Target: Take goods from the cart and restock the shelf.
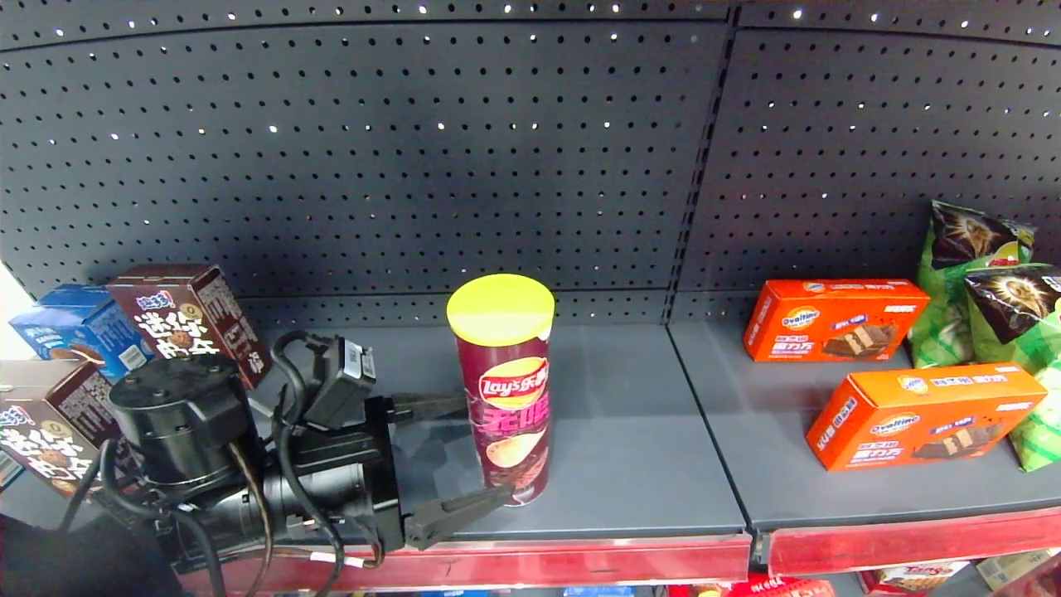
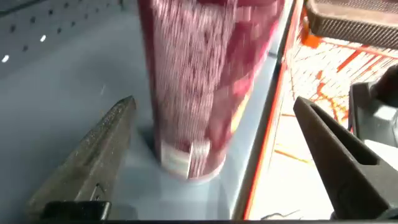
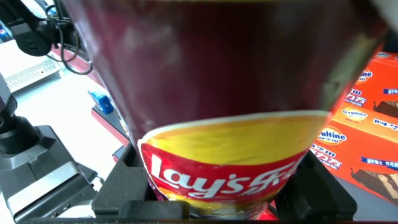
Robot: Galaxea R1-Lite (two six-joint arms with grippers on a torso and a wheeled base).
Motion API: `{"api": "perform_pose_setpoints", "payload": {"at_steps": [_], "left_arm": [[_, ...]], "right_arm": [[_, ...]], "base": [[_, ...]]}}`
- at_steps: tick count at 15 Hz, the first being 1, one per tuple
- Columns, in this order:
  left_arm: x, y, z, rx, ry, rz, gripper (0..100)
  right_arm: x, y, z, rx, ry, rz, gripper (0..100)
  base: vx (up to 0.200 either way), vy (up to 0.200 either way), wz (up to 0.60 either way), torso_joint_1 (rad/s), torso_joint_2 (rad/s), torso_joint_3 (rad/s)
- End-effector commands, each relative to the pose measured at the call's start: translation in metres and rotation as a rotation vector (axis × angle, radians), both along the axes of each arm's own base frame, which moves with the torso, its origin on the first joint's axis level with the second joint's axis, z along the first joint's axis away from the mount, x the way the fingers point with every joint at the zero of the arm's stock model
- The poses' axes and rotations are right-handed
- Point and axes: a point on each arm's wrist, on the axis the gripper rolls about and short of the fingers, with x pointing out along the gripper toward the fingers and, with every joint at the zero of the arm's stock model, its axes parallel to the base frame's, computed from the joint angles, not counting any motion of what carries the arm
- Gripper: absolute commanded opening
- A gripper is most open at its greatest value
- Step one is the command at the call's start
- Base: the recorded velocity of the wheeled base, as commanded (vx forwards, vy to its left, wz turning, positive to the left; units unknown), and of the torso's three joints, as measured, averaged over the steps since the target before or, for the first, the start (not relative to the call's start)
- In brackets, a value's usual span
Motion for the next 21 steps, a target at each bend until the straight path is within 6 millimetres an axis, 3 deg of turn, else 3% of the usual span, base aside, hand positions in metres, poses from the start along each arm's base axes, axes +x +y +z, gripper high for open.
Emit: {"api": "perform_pose_setpoints", "payload": {"at_steps": [1,7,13,17,21], "left_arm": [[-0.006,0.005,-0.002,0.006,0.010,0.010,100],[-0.011,0.008,0.002,0.002,-0.001,0.024,100],[0.005,0.005,-0.011,0.038,0.030,0.124,100],[0.018,0.014,-0.010,0.048,-0.003,0.181,100],[0.018,0.019,-0.008,0.049,-0.016,0.191,100]], "right_arm": [[0.000,0.000,0.000,0.000,0.002,0.001,0],[0.001,0.000,-0.001,-0.001,0.004,0.007,0],[0.000,0.000,-0.002,-0.001,0.008,0.010,0],[0.000,0.000,-0.003,-0.002,0.009,0.010,0],[0.001,0.001,-0.005,-0.005,0.016,0.015,0]], "base": [[0.000,0.000,0.00,0.000,0.00,0.000],[0.000,0.000,0.00,0.000,0.00,0.000],[0.000,0.000,0.00,0.000,0.00,0.000],[0.000,0.000,0.00,0.000,0.00,0.000],[0.000,0.000,0.00,0.000,0.00,0.000]]}}
